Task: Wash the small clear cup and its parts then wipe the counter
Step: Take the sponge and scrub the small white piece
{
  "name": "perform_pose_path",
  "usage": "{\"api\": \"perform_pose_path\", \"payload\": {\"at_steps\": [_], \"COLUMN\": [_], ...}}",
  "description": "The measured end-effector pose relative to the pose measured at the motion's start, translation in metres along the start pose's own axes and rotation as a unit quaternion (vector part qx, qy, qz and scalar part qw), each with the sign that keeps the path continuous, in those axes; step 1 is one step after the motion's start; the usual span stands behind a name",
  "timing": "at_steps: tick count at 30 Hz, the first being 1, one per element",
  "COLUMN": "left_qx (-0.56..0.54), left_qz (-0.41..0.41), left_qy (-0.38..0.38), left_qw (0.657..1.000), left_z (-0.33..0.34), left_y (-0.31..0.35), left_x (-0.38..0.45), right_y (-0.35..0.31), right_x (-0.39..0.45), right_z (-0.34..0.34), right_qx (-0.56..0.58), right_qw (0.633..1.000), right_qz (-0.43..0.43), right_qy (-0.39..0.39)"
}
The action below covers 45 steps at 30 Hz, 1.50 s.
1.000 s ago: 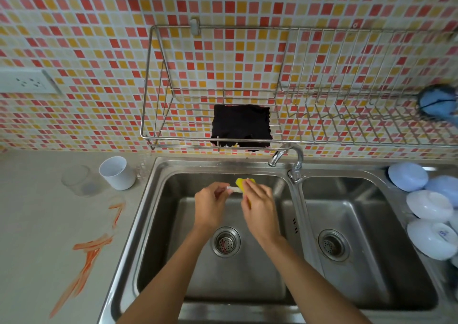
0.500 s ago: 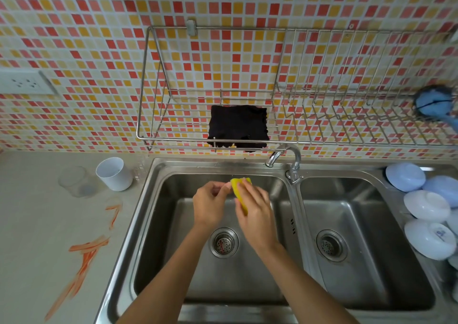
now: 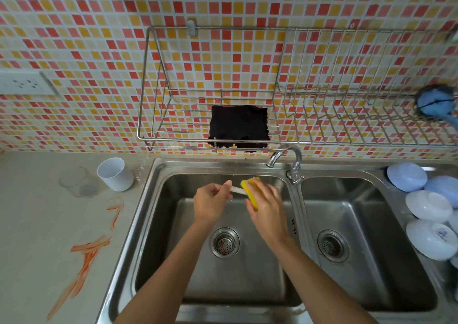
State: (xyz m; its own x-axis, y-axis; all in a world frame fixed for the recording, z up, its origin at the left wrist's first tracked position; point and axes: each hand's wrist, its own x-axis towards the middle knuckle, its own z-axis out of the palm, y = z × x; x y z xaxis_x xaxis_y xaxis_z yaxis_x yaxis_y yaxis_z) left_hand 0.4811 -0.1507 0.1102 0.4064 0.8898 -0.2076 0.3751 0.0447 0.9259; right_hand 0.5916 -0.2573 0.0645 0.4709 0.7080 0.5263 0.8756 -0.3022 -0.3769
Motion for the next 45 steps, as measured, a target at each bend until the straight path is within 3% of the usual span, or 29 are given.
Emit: {"api": "perform_pose_path", "payload": {"at_steps": [5, 11, 14, 17, 22, 26, 31, 33, 35, 37, 45], "left_qx": [0.004, 0.098, 0.120, 0.089, -0.036, -0.116, -0.132, -0.085, -0.034, -0.011, 0.021], "left_qz": [-0.008, 0.152, 0.169, 0.131, 0.016, -0.059, -0.076, -0.056, -0.029, -0.005, 0.051], "left_qy": [-0.064, -0.125, -0.111, -0.080, -0.078, -0.056, -0.072, -0.079, -0.076, -0.078, -0.103], "left_qw": [0.998, 0.975, 0.972, 0.984, 0.996, 0.990, 0.986, 0.992, 0.996, 0.997, 0.993], "left_z": [-0.004, -0.013, -0.011, -0.003, 0.013, 0.022, 0.039, 0.043, 0.045, 0.046, 0.059], "left_y": [-0.009, -0.002, -0.003, -0.003, -0.006, -0.001, -0.002, -0.007, -0.010, -0.009, 0.014], "left_x": [0.000, -0.001, 0.004, 0.007, 0.006, 0.003, 0.006, 0.005, 0.008, 0.014, 0.032], "right_y": [0.005, 0.019, 0.023, 0.008, -0.013, 0.006, -0.006, 0.008, 0.032, 0.060, 0.111], "right_x": [0.000, 0.011, 0.015, 0.009, -0.002, 0.000, -0.010, -0.011, -0.012, -0.010, 0.012], "right_z": [0.000, 0.000, -0.002, -0.001, 0.004, -0.001, -0.007, -0.011, -0.014, -0.016, -0.012], "right_qx": [-0.042, -0.070, -0.052, -0.018, 0.007, 0.005, 0.029, 0.058, 0.069, 0.072, 0.114], "right_qw": [0.998, 0.993, 0.995, 0.999, 0.999, 0.998, 1.000, 0.994, 0.971, 0.947, 0.926], "right_qz": [-0.040, -0.087, -0.080, -0.044, -0.035, 0.066, -0.004, 0.089, 0.230, 0.311, 0.348], "right_qy": [0.011, -0.036, -0.014, 0.016, -0.014, -0.002, -0.010, 0.003, 0.021, 0.020, -0.091]}}
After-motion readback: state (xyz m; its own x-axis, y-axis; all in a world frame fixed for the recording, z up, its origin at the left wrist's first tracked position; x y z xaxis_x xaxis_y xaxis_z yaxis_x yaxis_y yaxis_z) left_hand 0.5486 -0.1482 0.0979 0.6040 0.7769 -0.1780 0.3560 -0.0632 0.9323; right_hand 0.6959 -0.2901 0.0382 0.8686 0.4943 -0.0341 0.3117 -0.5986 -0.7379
